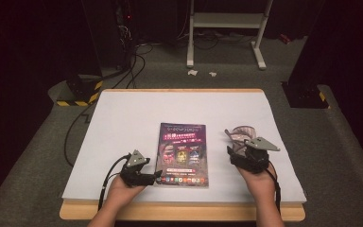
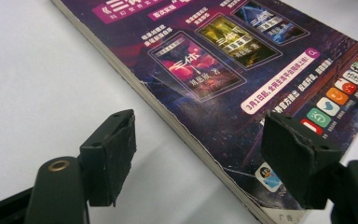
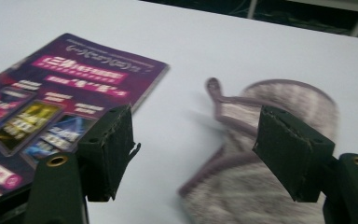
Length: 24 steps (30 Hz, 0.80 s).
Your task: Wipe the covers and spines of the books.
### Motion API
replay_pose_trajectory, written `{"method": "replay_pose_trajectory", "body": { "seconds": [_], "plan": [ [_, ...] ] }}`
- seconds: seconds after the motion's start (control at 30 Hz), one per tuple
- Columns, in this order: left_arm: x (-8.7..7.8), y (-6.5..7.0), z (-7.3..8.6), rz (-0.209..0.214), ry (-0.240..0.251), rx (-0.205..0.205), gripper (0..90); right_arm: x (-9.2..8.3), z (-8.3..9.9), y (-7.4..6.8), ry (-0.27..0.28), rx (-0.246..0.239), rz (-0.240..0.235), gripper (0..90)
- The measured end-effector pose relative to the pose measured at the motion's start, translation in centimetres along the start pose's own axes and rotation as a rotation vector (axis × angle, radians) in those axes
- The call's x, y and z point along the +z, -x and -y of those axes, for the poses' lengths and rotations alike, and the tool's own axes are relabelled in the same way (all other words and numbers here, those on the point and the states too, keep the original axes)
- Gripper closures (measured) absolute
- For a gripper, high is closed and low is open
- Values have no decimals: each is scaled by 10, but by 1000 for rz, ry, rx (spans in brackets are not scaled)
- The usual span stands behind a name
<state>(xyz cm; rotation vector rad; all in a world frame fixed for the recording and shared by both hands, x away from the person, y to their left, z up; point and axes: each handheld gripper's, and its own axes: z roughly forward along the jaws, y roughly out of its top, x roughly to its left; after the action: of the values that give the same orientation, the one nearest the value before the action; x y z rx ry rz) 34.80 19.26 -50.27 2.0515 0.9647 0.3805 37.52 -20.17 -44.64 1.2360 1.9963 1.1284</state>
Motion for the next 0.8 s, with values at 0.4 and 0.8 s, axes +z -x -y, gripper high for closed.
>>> {"method": "replay_pose_trajectory", "body": {
  "seconds": [0.4,0.8],
  "plan": [
    [8,5,-1,16,-42,-19,267,10,15,-46,-63,-41,-81,276],
    [13,10,-2,18,-42,-31,251,29,40,-68,-154,-26,-175,282]
  ]
}}
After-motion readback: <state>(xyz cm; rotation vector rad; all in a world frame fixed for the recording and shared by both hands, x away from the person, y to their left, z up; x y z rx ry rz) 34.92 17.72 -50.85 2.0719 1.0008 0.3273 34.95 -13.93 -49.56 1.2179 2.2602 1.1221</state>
